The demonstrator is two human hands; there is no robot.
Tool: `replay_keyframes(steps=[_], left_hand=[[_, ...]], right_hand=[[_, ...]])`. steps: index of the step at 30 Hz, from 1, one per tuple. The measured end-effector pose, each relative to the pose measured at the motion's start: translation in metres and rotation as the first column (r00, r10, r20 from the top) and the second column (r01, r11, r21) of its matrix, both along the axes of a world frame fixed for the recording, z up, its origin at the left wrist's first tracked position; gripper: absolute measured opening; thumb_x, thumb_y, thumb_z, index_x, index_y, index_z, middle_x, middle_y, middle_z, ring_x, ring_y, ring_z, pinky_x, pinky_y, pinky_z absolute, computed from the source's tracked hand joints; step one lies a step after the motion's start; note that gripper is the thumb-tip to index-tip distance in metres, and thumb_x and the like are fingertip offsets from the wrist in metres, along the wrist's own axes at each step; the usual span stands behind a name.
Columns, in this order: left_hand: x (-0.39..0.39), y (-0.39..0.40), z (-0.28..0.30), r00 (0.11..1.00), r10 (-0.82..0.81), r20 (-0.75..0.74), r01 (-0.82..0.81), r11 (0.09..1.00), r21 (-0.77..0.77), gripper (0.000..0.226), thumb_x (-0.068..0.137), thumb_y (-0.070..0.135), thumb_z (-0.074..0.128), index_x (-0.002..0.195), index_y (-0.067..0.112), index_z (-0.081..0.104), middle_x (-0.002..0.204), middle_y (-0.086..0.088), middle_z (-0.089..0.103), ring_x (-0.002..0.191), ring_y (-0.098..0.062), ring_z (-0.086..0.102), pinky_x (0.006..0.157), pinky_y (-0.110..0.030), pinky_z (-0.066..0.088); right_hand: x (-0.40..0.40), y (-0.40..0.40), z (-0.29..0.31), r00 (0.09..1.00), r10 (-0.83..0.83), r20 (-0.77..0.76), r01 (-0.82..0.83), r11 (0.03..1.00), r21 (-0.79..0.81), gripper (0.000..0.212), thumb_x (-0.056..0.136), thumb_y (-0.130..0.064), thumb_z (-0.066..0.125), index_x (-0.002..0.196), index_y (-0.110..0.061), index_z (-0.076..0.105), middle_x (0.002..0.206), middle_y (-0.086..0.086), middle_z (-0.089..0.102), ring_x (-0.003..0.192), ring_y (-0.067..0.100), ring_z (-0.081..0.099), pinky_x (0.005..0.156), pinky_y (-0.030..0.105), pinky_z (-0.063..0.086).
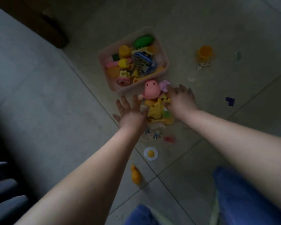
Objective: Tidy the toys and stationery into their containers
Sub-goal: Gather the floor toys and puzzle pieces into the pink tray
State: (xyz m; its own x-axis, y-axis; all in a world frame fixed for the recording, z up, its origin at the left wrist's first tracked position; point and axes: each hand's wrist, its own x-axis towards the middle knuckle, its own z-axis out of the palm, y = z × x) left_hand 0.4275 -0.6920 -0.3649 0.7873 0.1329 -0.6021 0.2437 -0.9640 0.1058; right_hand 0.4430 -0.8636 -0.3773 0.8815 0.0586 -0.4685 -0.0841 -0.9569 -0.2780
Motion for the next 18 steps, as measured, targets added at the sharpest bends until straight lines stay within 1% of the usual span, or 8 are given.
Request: replay_keyframes(steps=[2,4,6,8,11,15,17,18], left_hand=[[0.016,0.008,-0.024,0.998,-0.014,0.065,0.014,1.000,0.013,0.069,0.097,0.057,0.028,0.153,0.029,-0.002,0.159,-0.008,-0.019,0.147,-0.032,-0.016,0.115,-0.061,0.003],[0.030,0.013,-0.043,0.988,-0.049,0.143,0.044,0.998,0.034,0.070,0.098,0.056,0.030,0.153,0.026,-0.002,0.160,-0.010,-0.017,0.147,-0.033,-0.014,0.116,-0.058,0.002],[0.044,0.017,-0.056,0.966,-0.103,0.239,0.092,0.994,0.055,0.075,0.096,0.053,0.038,0.153,0.025,-0.002,0.159,-0.015,-0.013,0.146,-0.037,-0.013,0.115,-0.057,0.000],[0.062,0.021,-0.063,0.939,-0.141,0.313,0.128,0.990,0.062,0.079,0.094,0.045,0.046,0.154,0.023,0.000,0.159,-0.019,-0.010,0.146,-0.040,-0.012,0.115,-0.057,-0.001],[0.085,0.021,-0.066,0.913,-0.168,0.373,0.150,0.986,0.076,0.076,0.092,0.032,0.049,0.154,0.021,0.006,0.159,-0.022,-0.007,0.145,-0.042,-0.007,0.115,-0.056,-0.001],[0.105,0.021,-0.080,0.889,-0.220,0.401,0.197,0.976,0.097,0.062,0.096,0.030,0.047,0.152,0.026,0.020,0.160,-0.018,-0.005,0.146,-0.041,-0.004,0.114,-0.057,0.006],[0.114,0.020,-0.087,0.880,-0.281,0.384,0.258,0.960,0.110,0.052,0.096,0.028,0.047,0.146,0.029,0.033,0.160,-0.014,-0.004,0.147,-0.039,-0.003,0.113,-0.057,0.008],[0.118,0.019,-0.087,0.878,-0.298,0.374,0.281,0.954,0.101,0.048,0.096,0.031,0.048,0.143,0.030,0.038,0.161,-0.012,-0.003,0.147,-0.037,-0.002,0.113,-0.057,0.010]], right_hand=[[0.021,0.013,-0.016,0.998,0.013,0.057,-0.014,1.000,0.018,0.062,0.091,-0.033,0.053,0.146,-0.013,0.032,0.141,0.018,0.043,0.128,0.036,0.041,0.105,0.041,0.032],[0.040,0.026,-0.028,0.998,-0.053,0.041,0.051,0.998,0.032,0.062,0.090,-0.038,0.054,0.143,-0.013,0.035,0.137,0.017,0.044,0.122,0.036,0.044,0.099,0.040,0.038],[0.055,0.041,-0.043,0.989,-0.141,-0.032,0.142,0.989,0.043,0.078,0.086,-0.052,0.055,0.147,-0.013,0.027,0.144,0.016,0.037,0.127,0.037,0.040,0.103,0.041,0.037],[0.067,0.055,-0.056,0.962,-0.249,-0.107,0.257,0.964,0.065,0.093,0.083,-0.063,0.051,0.152,-0.015,0.012,0.154,0.015,0.021,0.137,0.037,0.031,0.110,0.045,0.033],[0.078,0.068,-0.066,0.921,-0.352,-0.169,0.364,0.930,0.050,0.101,0.082,-0.066,0.050,0.153,-0.015,0.002,0.159,0.015,0.008,0.144,0.036,0.020,0.115,0.048,0.026],[0.085,0.074,-0.070,0.937,-0.323,-0.133,0.318,0.947,-0.052,0.091,0.087,-0.054,0.052,0.153,-0.011,0.007,0.156,0.016,0.017,0.142,0.035,0.027,0.115,0.044,0.029],[0.090,0.069,-0.057,0.967,-0.185,-0.173,0.182,0.983,-0.037,0.087,0.088,-0.050,0.056,0.153,-0.013,0.010,0.156,0.014,0.020,0.142,0.032,0.028,0.116,0.039,0.028],[0.094,0.067,-0.050,0.964,-0.132,-0.233,0.136,0.991,0.000,0.080,0.093,-0.046,0.053,0.152,-0.014,0.011,0.156,0.012,0.021,0.142,0.031,0.027,0.116,0.036,0.026]])
